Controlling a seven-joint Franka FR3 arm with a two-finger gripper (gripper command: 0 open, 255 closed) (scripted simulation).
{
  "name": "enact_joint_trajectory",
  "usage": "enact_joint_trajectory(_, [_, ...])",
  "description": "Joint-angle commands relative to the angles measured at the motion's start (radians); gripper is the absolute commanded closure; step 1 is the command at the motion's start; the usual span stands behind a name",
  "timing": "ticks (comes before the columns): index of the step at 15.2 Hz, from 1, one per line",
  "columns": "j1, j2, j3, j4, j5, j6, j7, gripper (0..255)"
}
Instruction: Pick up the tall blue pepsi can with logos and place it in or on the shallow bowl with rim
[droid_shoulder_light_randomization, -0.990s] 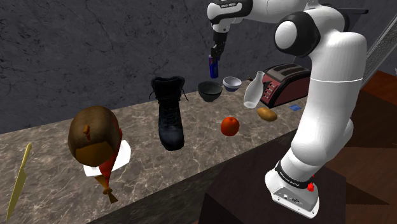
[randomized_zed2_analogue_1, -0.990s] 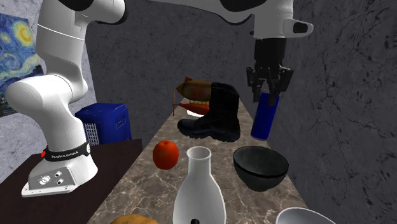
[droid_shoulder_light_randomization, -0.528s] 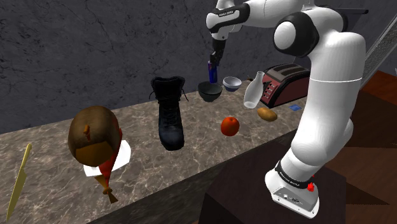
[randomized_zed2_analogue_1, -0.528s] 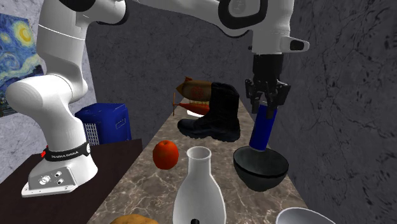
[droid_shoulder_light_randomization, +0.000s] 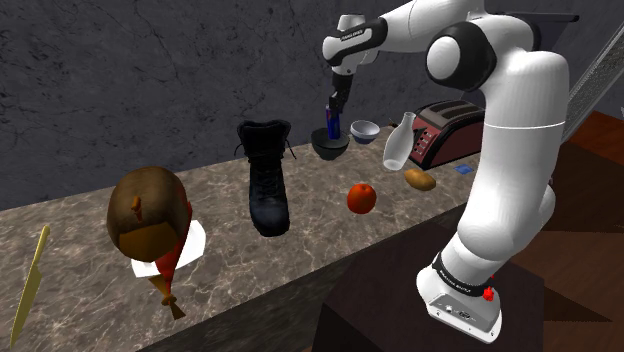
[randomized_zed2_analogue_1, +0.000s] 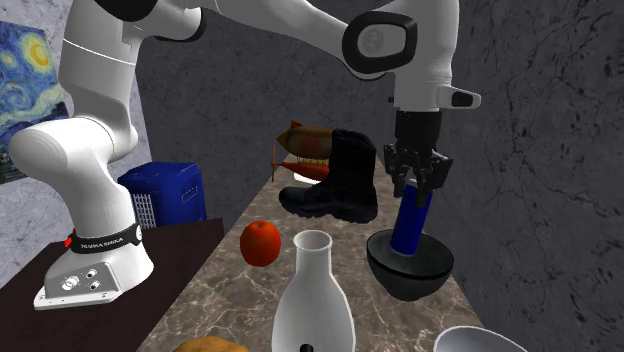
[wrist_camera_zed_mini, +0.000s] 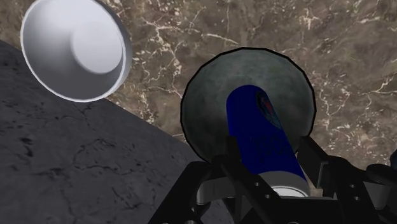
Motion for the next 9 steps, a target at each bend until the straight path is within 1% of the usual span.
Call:
enact_joint_trajectory(1, [0.000,0.003,0.000,-0.006,0.001,0.009,-0.001,255])
enact_joint_trajectory(7, [0.000,0.003,0.000,-0.006,0.001,0.009,-0.001,255])
enact_joint_trajectory(8, [0.000,0.003,0.000,-0.006,0.001,0.009,-0.001,0])
enact_joint_trajectory(9, [0.000,0.003,0.000,-0.006,0.001,0.010,-0.001,0])
